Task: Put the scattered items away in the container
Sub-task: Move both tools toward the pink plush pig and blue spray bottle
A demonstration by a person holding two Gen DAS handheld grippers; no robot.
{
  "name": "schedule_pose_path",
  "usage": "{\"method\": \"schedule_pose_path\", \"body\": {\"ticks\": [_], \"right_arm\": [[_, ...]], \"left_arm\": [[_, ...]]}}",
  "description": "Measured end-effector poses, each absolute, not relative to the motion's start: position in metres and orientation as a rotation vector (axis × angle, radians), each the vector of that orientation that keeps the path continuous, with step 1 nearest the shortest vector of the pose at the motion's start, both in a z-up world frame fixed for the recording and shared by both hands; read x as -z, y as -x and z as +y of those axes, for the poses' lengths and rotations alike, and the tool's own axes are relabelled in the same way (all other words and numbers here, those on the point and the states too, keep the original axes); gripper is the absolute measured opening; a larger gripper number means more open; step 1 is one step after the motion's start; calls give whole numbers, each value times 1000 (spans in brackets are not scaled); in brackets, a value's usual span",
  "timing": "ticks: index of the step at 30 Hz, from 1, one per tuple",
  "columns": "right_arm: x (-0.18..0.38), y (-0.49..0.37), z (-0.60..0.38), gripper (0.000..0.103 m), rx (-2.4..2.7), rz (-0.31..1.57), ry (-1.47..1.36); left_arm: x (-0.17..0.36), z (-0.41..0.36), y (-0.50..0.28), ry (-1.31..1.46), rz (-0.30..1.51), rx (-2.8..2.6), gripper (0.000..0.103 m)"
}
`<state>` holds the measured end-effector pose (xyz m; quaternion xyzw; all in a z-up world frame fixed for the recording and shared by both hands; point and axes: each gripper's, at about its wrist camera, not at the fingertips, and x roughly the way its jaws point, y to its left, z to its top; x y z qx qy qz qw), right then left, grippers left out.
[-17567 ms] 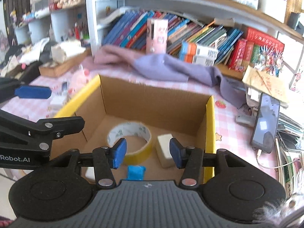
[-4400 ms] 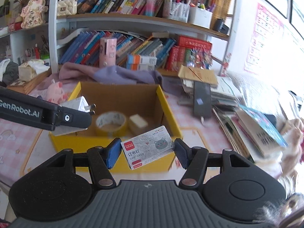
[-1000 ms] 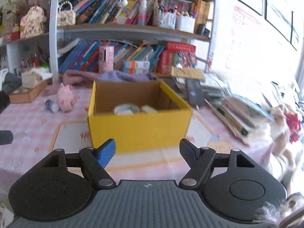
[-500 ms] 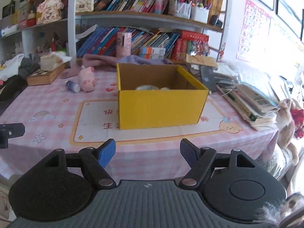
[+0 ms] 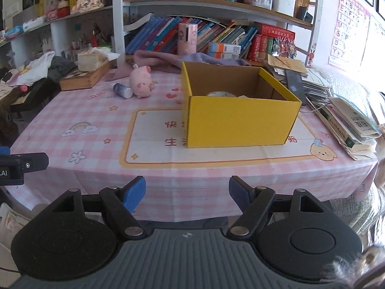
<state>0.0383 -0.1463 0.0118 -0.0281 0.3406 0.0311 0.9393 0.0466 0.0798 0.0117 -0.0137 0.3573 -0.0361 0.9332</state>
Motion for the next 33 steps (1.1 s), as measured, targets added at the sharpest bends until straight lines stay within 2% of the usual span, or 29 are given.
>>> {"method": "schedule_pose_path", "body": {"ticks": [33], "right_arm": [[-15, -37, -77, 74, -152, 690, 122]], "left_arm": [[-6, 131, -39, 50, 754, 72, 98]]}}
